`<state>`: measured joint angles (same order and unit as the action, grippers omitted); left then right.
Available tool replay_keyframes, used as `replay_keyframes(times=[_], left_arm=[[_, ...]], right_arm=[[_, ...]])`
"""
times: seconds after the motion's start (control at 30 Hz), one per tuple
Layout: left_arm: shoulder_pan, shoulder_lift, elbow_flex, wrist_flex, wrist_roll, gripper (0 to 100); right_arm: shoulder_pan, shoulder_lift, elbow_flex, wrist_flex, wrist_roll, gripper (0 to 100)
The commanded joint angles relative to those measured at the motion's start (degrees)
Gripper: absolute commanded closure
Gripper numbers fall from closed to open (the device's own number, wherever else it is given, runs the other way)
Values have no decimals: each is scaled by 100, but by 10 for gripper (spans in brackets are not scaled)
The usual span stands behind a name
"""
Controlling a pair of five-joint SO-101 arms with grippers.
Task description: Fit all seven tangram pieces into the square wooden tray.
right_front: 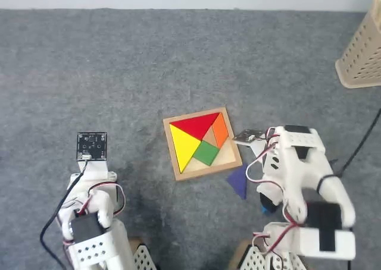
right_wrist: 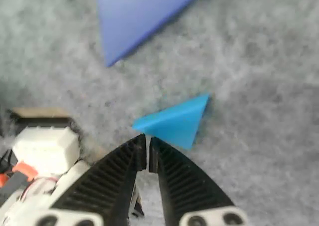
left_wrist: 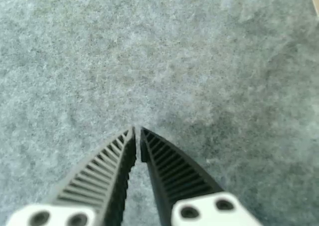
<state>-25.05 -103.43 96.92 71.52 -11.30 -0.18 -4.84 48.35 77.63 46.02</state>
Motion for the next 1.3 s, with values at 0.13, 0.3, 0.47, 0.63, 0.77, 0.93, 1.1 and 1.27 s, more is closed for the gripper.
replay_keyframes(times=[0.13,0.3,0.47,0.63,0.77,0.93,1.1,1.27], left_arm=[[-18,-79,-40,44,-26,987],[-18,-79,-40,44,-26,987],[-18,-79,-40,44,-26,987],[-18,-79,-40,44,-26,987],[-18,-79,-40,44,-26,987],[-18,-79,-40,44,-26,987],[-18,-79,-40,44,-26,987],[-18,-79,-40,44,-26,987]], right_arm=[[22,119,-149,-752,-571,993],[-4,119,-862,-796,-1029,993],[-40,119,-1600,-796,-1618,993],[-330,48,-2004,-787,-2620,993],[-646,-497,-1688,-796,-3262,993],[-752,-1763,-299,-1095,-3429,980],[-655,-2114,308,-1376,-3376,818],[-655,-1534,290,-1429,-3235,811]])
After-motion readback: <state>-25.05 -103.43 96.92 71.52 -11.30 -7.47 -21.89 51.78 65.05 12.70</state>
